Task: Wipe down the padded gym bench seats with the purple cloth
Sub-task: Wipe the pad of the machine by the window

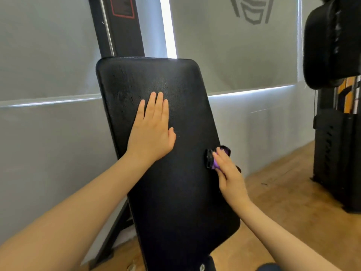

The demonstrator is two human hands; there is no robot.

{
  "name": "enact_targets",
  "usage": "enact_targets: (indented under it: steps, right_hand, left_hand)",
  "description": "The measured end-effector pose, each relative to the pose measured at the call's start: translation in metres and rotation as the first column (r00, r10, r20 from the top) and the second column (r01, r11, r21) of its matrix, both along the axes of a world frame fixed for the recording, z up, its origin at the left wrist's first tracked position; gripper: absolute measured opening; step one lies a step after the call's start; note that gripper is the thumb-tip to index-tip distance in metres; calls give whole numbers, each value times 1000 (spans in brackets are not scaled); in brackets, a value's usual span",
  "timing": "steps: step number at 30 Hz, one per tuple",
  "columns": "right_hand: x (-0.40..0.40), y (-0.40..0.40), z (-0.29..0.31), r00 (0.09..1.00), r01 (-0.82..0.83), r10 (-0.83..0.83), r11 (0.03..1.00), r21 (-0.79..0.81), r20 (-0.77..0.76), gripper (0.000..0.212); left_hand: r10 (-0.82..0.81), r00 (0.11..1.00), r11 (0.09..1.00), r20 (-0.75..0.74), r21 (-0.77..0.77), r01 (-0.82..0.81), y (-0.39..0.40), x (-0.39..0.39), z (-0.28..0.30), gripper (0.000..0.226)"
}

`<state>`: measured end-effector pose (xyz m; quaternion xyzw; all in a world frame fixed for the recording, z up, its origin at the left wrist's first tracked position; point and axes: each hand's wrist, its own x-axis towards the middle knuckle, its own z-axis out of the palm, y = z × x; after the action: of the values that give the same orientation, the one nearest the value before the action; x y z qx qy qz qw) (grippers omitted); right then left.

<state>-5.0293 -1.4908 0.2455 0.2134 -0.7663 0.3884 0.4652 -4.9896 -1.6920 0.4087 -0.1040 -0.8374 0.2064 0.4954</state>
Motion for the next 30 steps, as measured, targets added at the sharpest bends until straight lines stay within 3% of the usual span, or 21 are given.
enact_targets:
  steps: [12,15,20,24,28,30]
  right_hand:
    - [48,18,-83,982,81,-97,991,104,160,62]
    - [52,24,-54,982,108,-129,982,157,136,59]
    - [36,-1,59,994,97,-103,987,124,39,50]
    - [12,-26,112,995,31,-44,989,143,94,50]
    - [17,-41,58,996,46,-47,999,14,74,54]
    - [26,-40,17,997,59,-60,998,24,58,53]
  left_hand:
    - [-13,999,1000,42,17,13,1,6,1,70]
    - [-13,999,1000,40,24,12,1,5,2,70]
    - [-21,1000,999,24,28,20,0,4,1,71]
    - [-36,999,999,2,27,36,0,3,1,71]
    - [-32,999,999,-4,19,32,-2,5,-2,70]
    - [-40,999,999,12,23,40,-2,7,-1,69]
